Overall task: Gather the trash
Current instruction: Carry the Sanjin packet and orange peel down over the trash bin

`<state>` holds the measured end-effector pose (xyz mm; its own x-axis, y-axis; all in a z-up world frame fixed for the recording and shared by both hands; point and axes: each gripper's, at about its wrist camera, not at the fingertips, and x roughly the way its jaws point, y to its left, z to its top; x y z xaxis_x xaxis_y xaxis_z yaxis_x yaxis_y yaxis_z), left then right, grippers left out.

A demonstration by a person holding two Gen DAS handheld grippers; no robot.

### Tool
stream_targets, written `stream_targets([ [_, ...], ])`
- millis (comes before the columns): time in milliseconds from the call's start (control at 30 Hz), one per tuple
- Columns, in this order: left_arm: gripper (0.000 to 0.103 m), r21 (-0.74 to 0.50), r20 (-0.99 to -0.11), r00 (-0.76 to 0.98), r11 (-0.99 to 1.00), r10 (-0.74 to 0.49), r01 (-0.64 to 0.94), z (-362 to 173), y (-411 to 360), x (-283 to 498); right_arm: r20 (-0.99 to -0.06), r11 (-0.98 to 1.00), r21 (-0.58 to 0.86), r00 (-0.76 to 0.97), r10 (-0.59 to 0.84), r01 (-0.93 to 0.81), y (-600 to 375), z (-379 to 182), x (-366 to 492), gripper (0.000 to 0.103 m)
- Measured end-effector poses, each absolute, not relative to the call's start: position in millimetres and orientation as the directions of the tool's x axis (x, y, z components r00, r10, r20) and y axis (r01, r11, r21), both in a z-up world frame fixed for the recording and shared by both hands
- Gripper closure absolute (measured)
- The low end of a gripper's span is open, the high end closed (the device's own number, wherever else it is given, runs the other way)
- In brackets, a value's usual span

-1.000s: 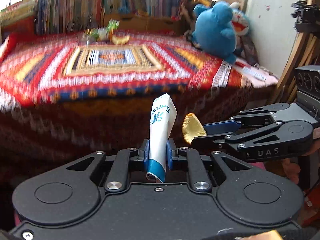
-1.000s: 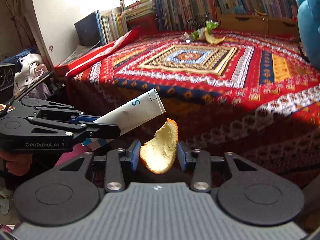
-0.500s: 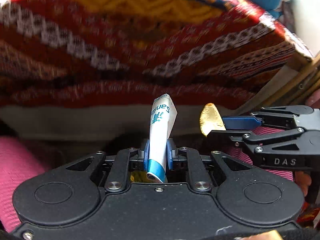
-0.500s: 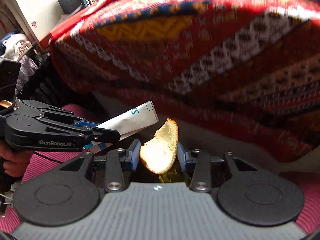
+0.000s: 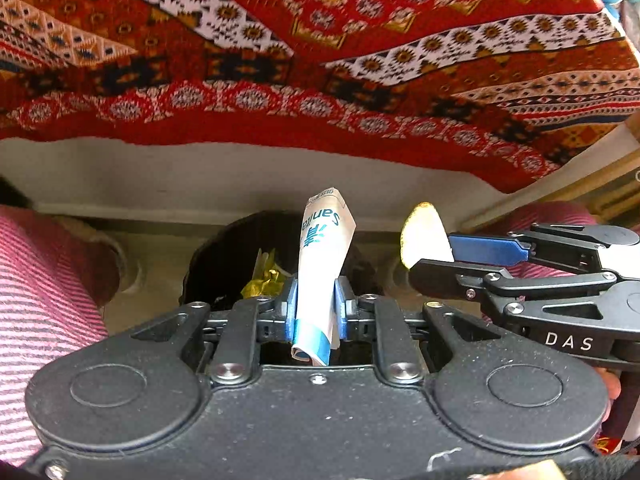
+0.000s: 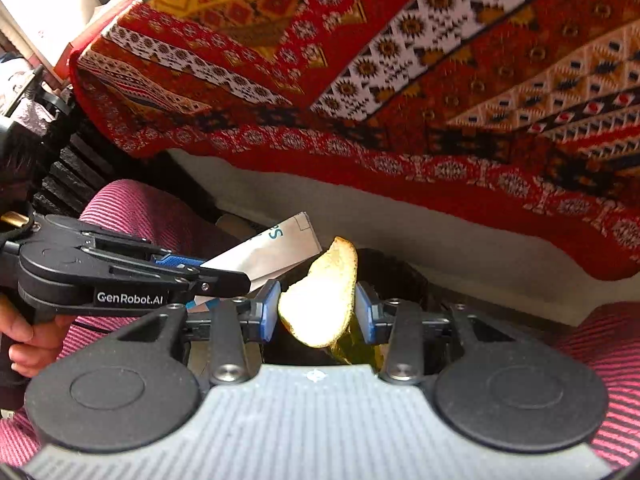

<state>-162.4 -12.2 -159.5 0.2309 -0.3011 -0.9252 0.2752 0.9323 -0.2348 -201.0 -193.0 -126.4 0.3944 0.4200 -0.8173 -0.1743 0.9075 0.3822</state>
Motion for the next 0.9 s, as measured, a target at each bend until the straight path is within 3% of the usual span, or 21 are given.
stream_targets([
  [900,0.074,-0.225,-0.945,0.19,0.949,-0.268,0.22,-183,-11,-154,-0.838,0.907,0.407,0.352,0.418,-0.107,-190,-150,-182,0.054],
])
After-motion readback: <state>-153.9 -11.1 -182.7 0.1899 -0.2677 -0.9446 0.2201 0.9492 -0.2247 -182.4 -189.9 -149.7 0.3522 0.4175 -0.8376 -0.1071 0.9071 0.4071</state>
